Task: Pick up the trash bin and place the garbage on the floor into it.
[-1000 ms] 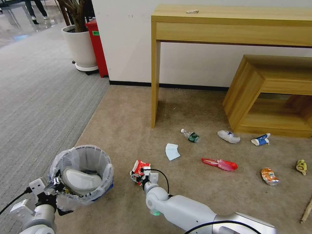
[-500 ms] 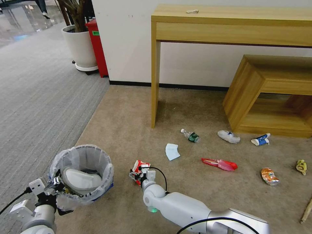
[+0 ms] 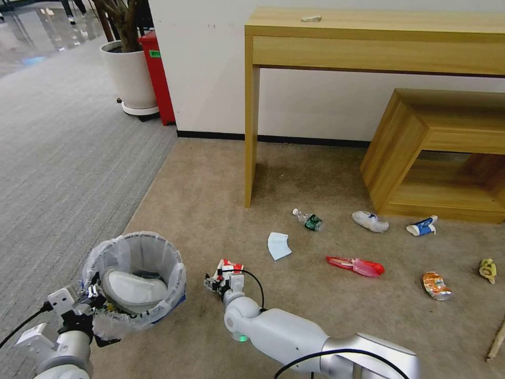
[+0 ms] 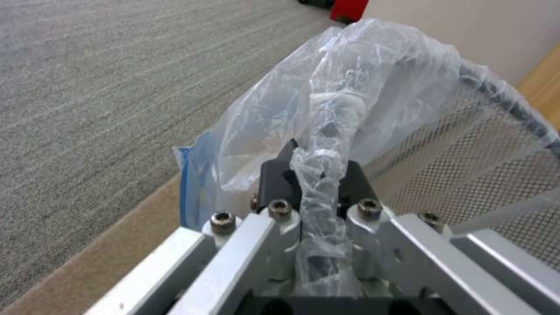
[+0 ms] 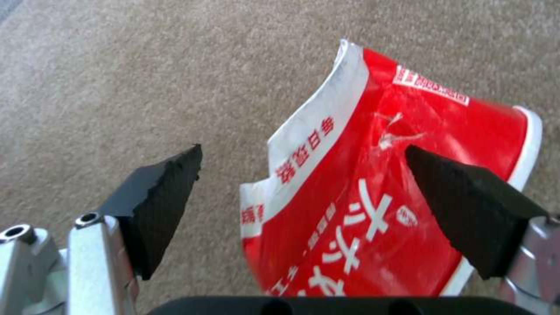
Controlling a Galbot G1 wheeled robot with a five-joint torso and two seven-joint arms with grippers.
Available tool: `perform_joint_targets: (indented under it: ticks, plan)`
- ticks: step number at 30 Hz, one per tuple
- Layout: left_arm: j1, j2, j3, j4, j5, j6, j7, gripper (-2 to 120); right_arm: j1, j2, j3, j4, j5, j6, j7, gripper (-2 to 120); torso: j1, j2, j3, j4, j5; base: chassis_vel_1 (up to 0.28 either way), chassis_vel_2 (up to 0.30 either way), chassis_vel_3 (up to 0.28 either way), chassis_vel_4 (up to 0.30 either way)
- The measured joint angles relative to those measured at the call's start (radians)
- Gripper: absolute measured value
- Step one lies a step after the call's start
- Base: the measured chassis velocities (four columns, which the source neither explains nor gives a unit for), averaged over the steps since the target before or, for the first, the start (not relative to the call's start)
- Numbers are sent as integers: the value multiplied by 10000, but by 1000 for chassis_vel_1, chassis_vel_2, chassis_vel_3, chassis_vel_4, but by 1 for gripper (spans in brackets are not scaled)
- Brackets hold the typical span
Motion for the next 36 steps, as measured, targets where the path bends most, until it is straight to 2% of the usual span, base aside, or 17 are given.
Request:
perform_joint_targets:
  ticks: [6, 9, 10, 13, 14, 21, 22, 25, 26, 29, 34, 36]
  plan:
    - [9, -14, 31, -75, 0, -20, 13, 3, 44, 286, 137, -507, -269, -21, -172, 89, 0, 1, 0, 0, 1, 0, 0, 0, 0]
    - [45, -4, 30, -133, -6, -64, 29, 3, 54, 357, 227, -726, -421, -18, -316, 78, 0, 0, 0, 0, 1, 0, 0, 0, 0]
    - [45, -4, 30, -133, -6, -64, 29, 3, 54, 357, 227, -726, -421, -18, -316, 78, 0, 0, 0, 0, 1, 0, 0, 0, 0]
    - [52, -18, 76, -204, -12, -97, 36, 3, 55, 358, 246, -789, -480, -12, -430, 65, 0, 0, 0, 0, 1, 0, 0, 0, 0]
    - [52, -18, 76, -204, -12, -97, 36, 3, 55, 358, 246, -789, -480, -12, -430, 65, 0, 0, 0, 0, 1, 0, 0, 0, 0]
    - [42, -3, 95, -271, -61, -100, 37, 3, -4, 144, 232, -635, -650, 9, -442, 35, 0, 0, 0, 1, 2, 0, 0, 0, 0]
    - [42, -3, 95, -271, -61, -100, 37, 3, -4, 144, 232, -635, -650, 9, -442, 35, 0, 0, 0, 1, 2, 0, 0, 0, 0]
    - [-8, 19, 119, -132, -65, -101, 31, 3, -49, -163, 203, -336, -663, 42, -446, 19, 0, 0, 0, 2, 3, 0, 0, 0, 0]
    - [-8, 19, 119, -132, -65, -101, 31, 3, -49, -163, 203, -336, -663, 42, -446, 19, 0, 0, 0, 2, 3, 0, 0, 0, 0]
    - [-58, 67, 127, 14, -65, -100, 27, 3, -98, -560, 190, 116, -662, 202, -509, 6, 0, 0, 0, 1, 3, 0, 0, 0, 0]
    - [-150, 115, 124, 208, -64, -86, 14, 3, -177, -1193, 275, 971, -600, 400, -605, 0, 0, 0, 0, 0, 3, 0, 0, 0, 0]
    - [-219, 132, 145, 349, -63, -62, 3, 3, -237, -1761, 404, 1742, -606, 560, -718, 0, 0, 0, 1, -2, 0, 0, 0, 0, 0]
